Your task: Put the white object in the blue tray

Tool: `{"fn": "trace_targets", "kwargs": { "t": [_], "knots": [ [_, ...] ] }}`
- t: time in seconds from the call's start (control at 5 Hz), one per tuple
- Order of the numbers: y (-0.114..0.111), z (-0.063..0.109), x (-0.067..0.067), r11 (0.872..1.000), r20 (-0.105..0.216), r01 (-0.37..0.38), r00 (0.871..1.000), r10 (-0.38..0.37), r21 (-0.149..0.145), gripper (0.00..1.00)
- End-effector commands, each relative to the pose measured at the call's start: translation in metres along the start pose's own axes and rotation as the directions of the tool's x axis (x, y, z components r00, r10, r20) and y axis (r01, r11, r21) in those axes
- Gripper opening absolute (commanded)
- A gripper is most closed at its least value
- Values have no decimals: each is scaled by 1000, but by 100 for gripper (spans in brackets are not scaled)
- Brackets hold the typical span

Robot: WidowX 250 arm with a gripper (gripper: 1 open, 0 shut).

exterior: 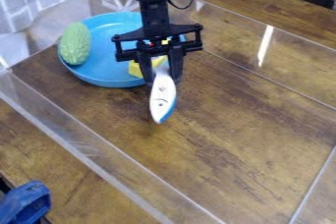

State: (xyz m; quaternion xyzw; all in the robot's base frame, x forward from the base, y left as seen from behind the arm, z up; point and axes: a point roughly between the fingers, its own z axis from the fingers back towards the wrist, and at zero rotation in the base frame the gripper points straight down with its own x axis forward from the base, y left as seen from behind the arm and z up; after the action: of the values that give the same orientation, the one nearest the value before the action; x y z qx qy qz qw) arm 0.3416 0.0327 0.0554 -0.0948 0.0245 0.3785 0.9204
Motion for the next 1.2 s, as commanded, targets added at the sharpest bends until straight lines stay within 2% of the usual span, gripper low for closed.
{"fn": "trace_targets", "kwargs": {
  "t": [0.0, 1.0],
  "knots": [
    [-7, 21, 6, 999, 63, 20, 998, -17, -40, 0],
    [-12, 17, -2, 996, 83, 72, 994, -67, -48, 0]
  ]
}}
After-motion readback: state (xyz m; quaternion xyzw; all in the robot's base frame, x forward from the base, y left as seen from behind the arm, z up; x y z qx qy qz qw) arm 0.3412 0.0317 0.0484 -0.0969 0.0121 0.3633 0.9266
